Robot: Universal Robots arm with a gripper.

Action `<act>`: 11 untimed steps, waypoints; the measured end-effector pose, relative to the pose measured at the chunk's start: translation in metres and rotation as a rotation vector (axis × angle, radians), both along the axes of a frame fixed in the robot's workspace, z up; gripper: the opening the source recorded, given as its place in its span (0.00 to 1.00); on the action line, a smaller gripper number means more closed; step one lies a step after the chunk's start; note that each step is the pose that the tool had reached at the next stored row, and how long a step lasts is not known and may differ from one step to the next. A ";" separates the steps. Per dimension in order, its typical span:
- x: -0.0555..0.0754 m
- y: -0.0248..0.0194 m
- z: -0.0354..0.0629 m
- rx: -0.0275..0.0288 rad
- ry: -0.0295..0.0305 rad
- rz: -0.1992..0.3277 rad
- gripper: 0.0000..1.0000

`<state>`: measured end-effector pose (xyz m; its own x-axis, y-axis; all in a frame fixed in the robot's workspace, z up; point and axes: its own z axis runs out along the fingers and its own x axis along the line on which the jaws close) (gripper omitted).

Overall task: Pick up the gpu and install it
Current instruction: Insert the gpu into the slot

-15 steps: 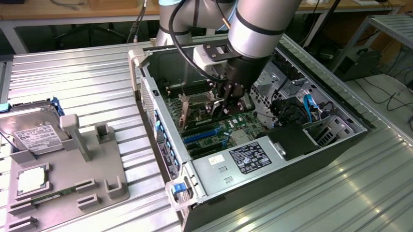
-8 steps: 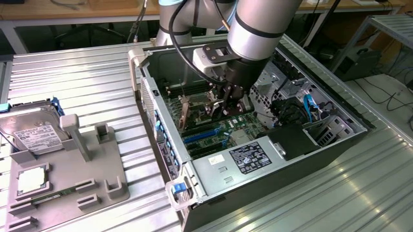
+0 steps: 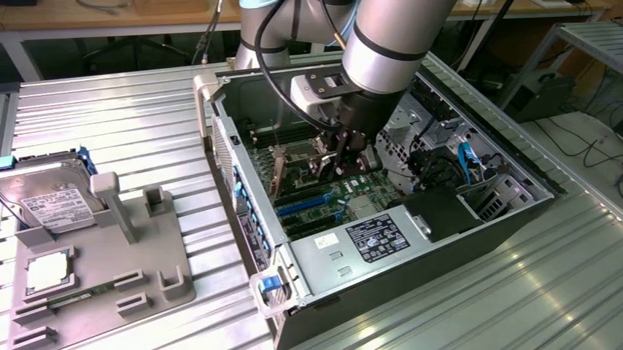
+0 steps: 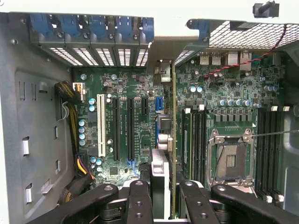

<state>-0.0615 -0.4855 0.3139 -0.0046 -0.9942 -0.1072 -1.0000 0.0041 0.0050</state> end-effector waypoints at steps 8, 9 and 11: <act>0.000 0.0000 -0.0008 -0.0108 -0.0001 0.000 0.28; 0.000 0.0003 -0.0013 -0.0109 -0.0001 -0.001 0.28; 0.000 0.0030 -0.0037 -0.0114 0.0000 -0.003 0.28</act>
